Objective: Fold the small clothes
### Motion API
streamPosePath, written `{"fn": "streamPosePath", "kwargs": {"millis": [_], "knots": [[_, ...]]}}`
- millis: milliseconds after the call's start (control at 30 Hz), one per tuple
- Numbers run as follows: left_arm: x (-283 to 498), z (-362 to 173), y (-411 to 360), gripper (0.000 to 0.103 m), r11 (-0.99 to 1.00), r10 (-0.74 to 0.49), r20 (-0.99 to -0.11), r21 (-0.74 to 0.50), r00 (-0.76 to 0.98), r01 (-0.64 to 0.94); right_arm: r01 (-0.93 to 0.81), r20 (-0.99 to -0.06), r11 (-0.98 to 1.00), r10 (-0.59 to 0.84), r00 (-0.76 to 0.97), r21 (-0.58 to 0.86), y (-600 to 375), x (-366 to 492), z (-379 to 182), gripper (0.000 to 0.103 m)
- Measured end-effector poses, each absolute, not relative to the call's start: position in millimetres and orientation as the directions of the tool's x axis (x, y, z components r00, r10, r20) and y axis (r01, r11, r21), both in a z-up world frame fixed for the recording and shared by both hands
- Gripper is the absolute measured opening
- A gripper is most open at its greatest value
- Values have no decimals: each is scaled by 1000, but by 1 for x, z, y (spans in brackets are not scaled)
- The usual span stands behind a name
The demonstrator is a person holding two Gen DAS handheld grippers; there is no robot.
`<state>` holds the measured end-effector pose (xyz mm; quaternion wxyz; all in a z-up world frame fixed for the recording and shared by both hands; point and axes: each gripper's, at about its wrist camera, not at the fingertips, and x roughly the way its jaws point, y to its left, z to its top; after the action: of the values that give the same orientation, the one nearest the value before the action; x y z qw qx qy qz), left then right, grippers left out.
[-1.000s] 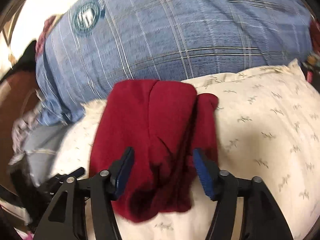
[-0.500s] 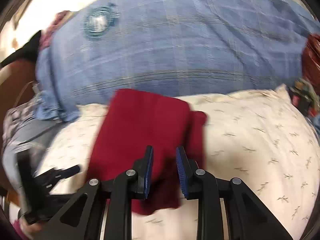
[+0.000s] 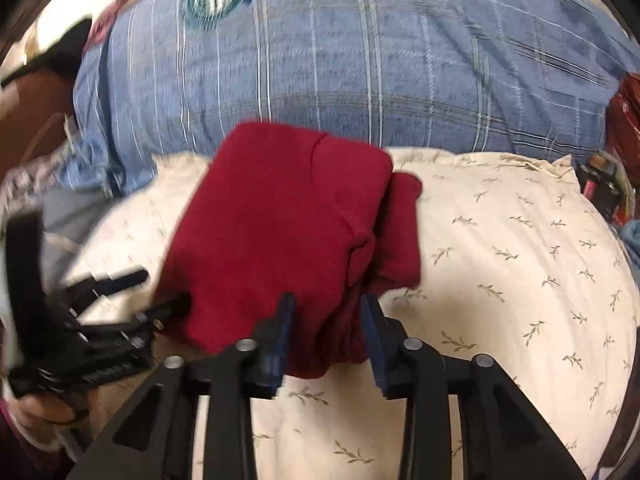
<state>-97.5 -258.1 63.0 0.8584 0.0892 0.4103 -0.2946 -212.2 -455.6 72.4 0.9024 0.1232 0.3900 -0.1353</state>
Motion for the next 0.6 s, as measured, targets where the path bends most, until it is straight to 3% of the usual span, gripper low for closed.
{"fn": "streamPosePath", "kwargs": {"millis": [67, 167, 300, 400, 433, 467, 533, 600], "knots": [[-98, 68, -255, 75, 816, -438, -745, -93, 504, 571, 361, -720, 925, -172, 672, 116, -460, -212, 80, 45], [-99, 74, -250, 75, 824, -442, -725, -95, 528, 559, 400, -720, 912, -216, 660, 93, -469, -197, 82, 45], [-95, 71, -247, 75, 832, -437, -725, -101, 532, 546, 430, -760, 896, -199, 619, 116, -488, -165, 69, 46], [-91, 66, -248, 75, 833, -434, -738, -108, 518, 543, 453, -789, 867, -127, 602, 206, -507, -146, 52, 54], [-90, 65, -248, 75, 831, -435, -740, -111, 513, 545, 451, -787, 859, -97, 609, 244, -511, -143, 49, 48], [-89, 66, -250, 75, 830, -436, -740, -110, 513, 546, 433, -784, 865, -78, 616, 254, -511, -141, 49, 32], [-88, 65, -251, 75, 827, -439, -739, -110, 511, 551, 396, -767, 897, -112, 632, 195, -504, -139, 57, 22], [-84, 65, -252, 75, 825, -444, -741, -118, 505, 552, 389, -744, 909, -157, 649, 148, -500, -142, 63, 19]]}}
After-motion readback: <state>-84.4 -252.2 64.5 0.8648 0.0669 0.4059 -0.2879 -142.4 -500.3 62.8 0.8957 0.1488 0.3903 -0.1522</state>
